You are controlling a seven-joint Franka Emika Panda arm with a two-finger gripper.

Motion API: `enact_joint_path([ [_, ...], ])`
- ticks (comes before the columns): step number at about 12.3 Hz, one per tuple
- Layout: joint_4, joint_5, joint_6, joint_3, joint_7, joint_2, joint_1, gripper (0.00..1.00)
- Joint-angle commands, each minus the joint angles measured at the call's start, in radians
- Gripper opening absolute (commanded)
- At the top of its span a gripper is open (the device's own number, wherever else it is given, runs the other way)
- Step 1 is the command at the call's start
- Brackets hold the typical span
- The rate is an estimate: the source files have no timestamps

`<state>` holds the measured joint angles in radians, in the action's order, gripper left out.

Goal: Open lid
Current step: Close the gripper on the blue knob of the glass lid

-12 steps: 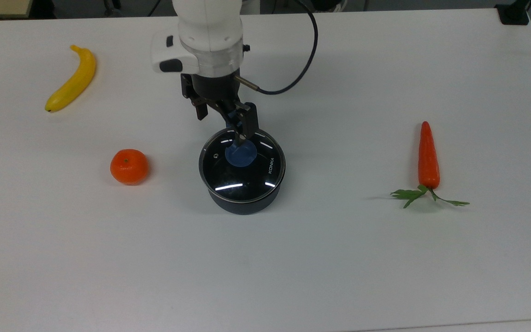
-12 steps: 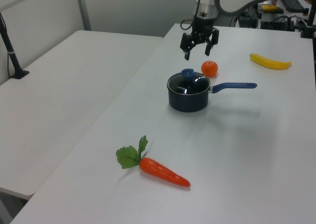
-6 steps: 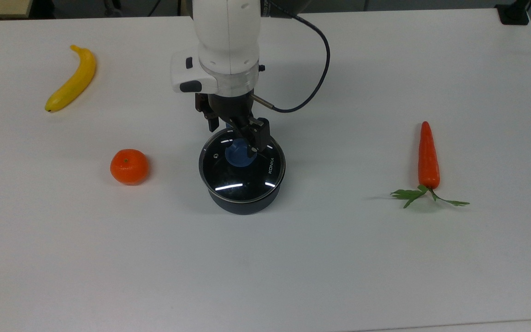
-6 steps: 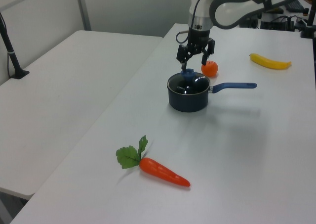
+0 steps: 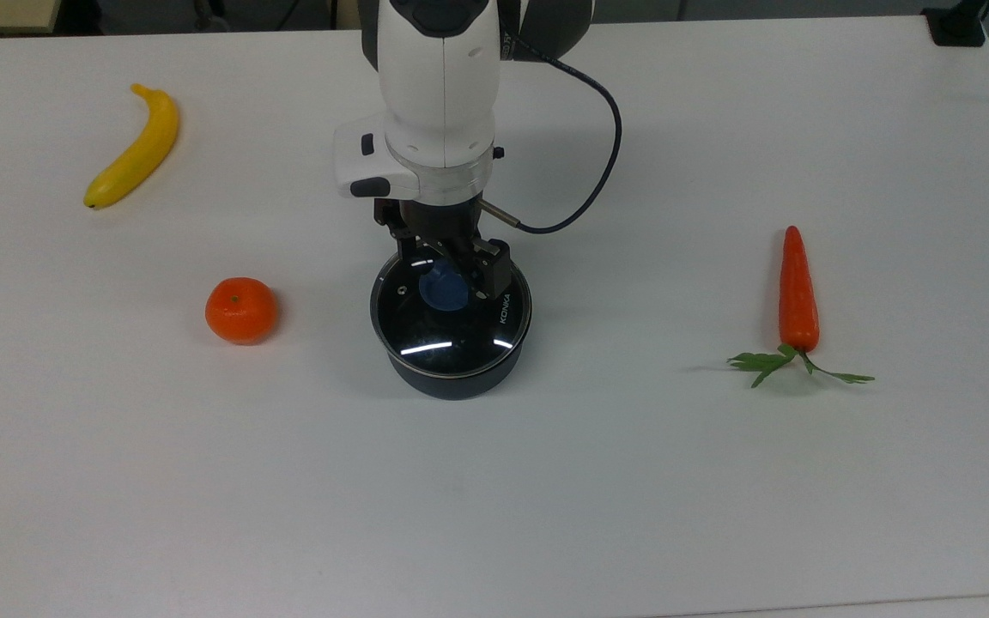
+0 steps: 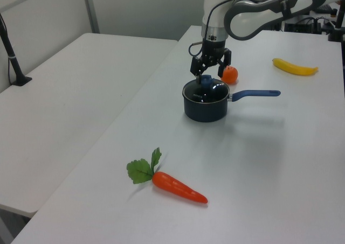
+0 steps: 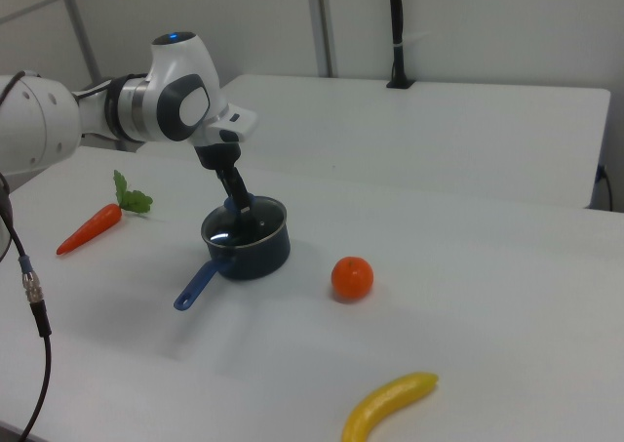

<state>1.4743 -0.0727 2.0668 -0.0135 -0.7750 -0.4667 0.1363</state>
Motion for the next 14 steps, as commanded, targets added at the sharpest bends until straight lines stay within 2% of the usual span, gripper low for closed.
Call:
enact_joint_path([
  [1,-0.012,-0.024,0.059,0.018,-0.038,-0.015,0.022,1.00],
  [3,-0.012,-0.035,0.059,0.018,-0.038,-0.023,0.034,0.97],
  [6,-0.014,-0.033,0.061,0.020,-0.038,-0.023,0.034,0.69],
  [8,-0.019,-0.033,0.061,0.020,-0.041,-0.023,0.034,0.56],
  [9,-0.020,-0.030,0.059,0.021,-0.040,-0.021,0.032,0.52],
  [11,-0.032,-0.030,0.053,0.024,-0.035,-0.012,0.029,0.51],
  [14,-0.014,-0.010,0.027,0.064,0.006,0.052,0.023,0.49],
])
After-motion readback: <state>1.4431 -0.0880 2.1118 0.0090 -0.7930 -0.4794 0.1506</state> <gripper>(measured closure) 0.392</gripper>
